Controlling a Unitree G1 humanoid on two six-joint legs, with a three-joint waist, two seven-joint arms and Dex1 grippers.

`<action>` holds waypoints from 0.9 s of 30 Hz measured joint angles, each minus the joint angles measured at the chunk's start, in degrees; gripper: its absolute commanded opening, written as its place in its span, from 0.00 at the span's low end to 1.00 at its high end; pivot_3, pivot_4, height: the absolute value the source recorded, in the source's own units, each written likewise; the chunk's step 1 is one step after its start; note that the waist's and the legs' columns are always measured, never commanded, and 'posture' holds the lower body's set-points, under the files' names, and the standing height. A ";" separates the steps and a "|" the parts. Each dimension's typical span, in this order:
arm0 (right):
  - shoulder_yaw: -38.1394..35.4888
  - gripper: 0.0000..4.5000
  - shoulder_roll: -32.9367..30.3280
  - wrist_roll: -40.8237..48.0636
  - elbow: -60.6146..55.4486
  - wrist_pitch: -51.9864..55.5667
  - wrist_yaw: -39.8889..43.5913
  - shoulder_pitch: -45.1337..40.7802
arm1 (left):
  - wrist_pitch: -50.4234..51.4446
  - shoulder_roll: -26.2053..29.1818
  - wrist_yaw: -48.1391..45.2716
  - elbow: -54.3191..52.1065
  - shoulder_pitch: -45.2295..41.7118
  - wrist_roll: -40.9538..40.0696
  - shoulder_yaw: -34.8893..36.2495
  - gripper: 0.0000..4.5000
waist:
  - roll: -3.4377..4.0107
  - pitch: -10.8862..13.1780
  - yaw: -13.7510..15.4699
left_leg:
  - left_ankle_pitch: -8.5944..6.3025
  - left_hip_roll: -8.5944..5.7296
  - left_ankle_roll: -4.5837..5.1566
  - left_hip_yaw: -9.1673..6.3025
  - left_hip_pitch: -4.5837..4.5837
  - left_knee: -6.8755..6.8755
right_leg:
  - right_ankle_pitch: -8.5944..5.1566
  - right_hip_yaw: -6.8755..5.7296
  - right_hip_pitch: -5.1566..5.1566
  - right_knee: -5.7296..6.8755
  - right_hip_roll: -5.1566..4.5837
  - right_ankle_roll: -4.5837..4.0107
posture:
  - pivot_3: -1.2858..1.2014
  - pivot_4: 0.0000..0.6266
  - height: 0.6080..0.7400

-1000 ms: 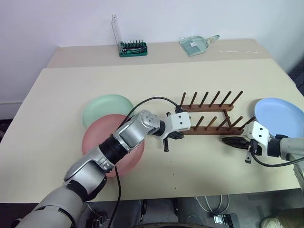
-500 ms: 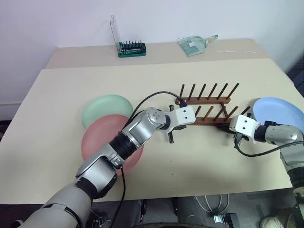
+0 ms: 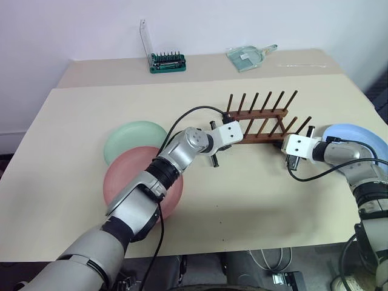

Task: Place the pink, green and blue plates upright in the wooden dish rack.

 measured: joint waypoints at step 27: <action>-28.13 0.98 -4.01 53.71 -46.47 49.55 22.79 26.03 | 33.97 14.53 -25.37 -40.47 12.28 -31.42 20.91 1.00 | 0.17 -0.02 -0.67 | -0.20 0.02 0.32 -0.14 -0.08 -0.01 | 0.02 0.00 -0.14 0.16 0.01 0.00 | 0.52 0.24 1.00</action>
